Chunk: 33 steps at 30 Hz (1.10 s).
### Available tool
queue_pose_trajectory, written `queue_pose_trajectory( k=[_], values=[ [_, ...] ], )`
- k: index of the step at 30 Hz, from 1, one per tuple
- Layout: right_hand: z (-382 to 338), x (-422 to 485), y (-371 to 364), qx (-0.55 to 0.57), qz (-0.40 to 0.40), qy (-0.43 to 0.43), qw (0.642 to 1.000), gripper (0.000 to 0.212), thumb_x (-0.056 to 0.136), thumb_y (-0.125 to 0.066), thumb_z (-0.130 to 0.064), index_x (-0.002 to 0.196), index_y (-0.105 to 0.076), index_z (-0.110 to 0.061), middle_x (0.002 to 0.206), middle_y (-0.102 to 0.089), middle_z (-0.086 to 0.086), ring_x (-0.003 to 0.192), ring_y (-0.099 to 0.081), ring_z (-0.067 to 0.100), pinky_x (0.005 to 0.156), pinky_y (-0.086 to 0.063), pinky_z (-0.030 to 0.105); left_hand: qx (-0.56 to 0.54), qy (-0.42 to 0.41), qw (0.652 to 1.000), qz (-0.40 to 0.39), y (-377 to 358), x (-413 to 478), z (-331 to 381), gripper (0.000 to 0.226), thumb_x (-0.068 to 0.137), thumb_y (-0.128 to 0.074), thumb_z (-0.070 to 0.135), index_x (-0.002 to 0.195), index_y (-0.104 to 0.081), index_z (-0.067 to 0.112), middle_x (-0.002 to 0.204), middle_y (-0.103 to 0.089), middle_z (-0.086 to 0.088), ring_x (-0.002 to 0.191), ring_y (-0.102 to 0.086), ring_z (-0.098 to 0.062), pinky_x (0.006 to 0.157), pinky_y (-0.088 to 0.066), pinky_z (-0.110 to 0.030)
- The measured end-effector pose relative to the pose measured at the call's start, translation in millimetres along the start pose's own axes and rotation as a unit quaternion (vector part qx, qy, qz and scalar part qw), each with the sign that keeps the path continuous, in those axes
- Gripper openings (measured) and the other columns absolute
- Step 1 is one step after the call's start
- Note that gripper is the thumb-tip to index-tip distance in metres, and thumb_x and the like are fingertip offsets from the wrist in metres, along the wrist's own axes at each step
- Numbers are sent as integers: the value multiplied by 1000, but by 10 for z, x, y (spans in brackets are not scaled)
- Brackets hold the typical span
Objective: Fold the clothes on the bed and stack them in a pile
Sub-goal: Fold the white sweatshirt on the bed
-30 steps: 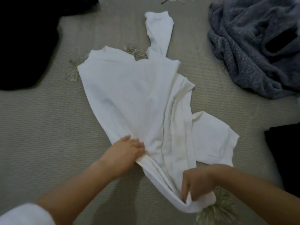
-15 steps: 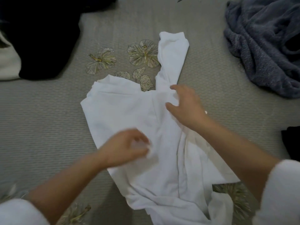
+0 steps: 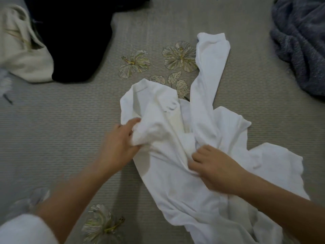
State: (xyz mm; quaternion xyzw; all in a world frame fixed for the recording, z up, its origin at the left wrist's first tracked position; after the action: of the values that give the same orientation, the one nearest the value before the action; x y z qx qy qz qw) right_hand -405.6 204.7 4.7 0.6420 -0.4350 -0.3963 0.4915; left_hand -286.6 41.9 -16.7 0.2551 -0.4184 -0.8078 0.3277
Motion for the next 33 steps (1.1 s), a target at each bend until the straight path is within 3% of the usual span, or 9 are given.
queue_pose_trajectory(
  k=[5, 11, 15, 19, 21, 23, 26, 30, 33],
  values=[
    [-65, -291, -198, 34, -81, -51, 995, 34, 55, -83, -29, 84, -67, -21, 69, -59, -7, 59, -56, 14, 66, -52, 24, 13, -158, 986, -59, -37, -489, 405, 24, 78, -53, 28, 74, -66, 7, 76, -55, -4, 70, -52, -22, 54, -43, -33],
    [66, -22, -167, 162, -82, -194, 964, 54, 84, -50, -58, 126, -41, -24, 96, -55, -11, 85, -55, 12, 79, -44, 30, -49, -108, 985, -122, -232, -632, 377, 37, 80, -59, 43, 67, -60, 9, 81, -53, 4, 74, -48, -7, 61, -39, -23],
    [-58, 139, -166, 252, -45, -217, 942, 47, 93, -48, -23, 139, -42, -22, 111, -57, -4, 103, -55, 19, 88, -43, 30, -163, 101, 970, -148, -301, -546, 41, 80, 75, -32, 75, 76, -64, 1, 82, -61, -6, 74, -58, -15, 70, -45, -32],
    [-580, 278, -37, 216, -51, -64, 973, 23, 80, -59, -7, 95, -71, -20, 74, -49, 2, 63, -48, 19, 57, -39, 30, -166, 160, 972, 51, 160, -251, -214, 47, 93, -44, 44, 73, -63, 6, 70, -62, -5, 59, -51, -7, 57, -39, -24],
    [-776, 244, -45, 185, -63, -26, 980, 20, 80, -58, -13, 87, -72, -26, 72, -49, -1, 61, -47, 16, 56, -34, 25, -159, 143, 972, 97, 289, -29, -235, 27, 87, -56, 38, 102, -60, 16, 100, -56, 1, 91, -51, -5, 79, -41, -26],
    [-861, 175, -76, 164, -89, -24, 982, 23, 82, -53, -20, 86, -72, -33, 72, -49, -6, 63, -48, 12, 58, -32, 22, -125, 145, 980, 61, 177, 212, -235, 69, 77, -69, 36, 138, -37, 26, 138, -34, -4, 128, -31, -20, 102, -30, -34],
    [-841, 63, -89, 221, -123, -49, 966, 19, 84, -56, -16, 89, -72, -27, 78, -50, -2, 69, -48, 15, 63, -29, 25, -40, 150, 988, -3, -4, 499, -193, 99, 73, -75, 29, 148, -11, 37, 152, -16, -14, 137, -21, -34, 106, -28, -46],
    [-577, -93, 32, 242, -111, -116, 957, 24, 93, -40, -14, 100, -63, -17, 89, -51, 4, 76, -46, 18, 67, -29, 28, 38, 180, 983, 9, 118, 651, -292, 19, 89, -51, 14, 105, -61, 13, 101, -64, -16, 93, -59, -36, 70, -40, -34],
    [-224, -278, 237, 239, -110, -201, 943, 20, 95, -39, -17, 94, -58, -11, 89, -57, 3, 78, -53, 18, 72, -40, 30, 1, 210, 977, 24, 358, 540, -305, 15, 90, -44, 9, 92, -59, 9, 85, -57, -12, 77, -51, -30, 66, -36, -34]
  ],
)
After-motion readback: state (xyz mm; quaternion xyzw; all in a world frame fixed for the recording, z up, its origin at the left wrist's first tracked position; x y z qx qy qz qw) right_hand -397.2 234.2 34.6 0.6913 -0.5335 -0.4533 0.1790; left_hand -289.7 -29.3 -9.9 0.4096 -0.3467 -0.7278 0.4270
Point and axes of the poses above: each hand's wrist, its own x-axis towards the middle knuckle, its own y-axis out of the back of the hand, z = x × y, the point moved 10 cm from there along x, towards the middle knuckle
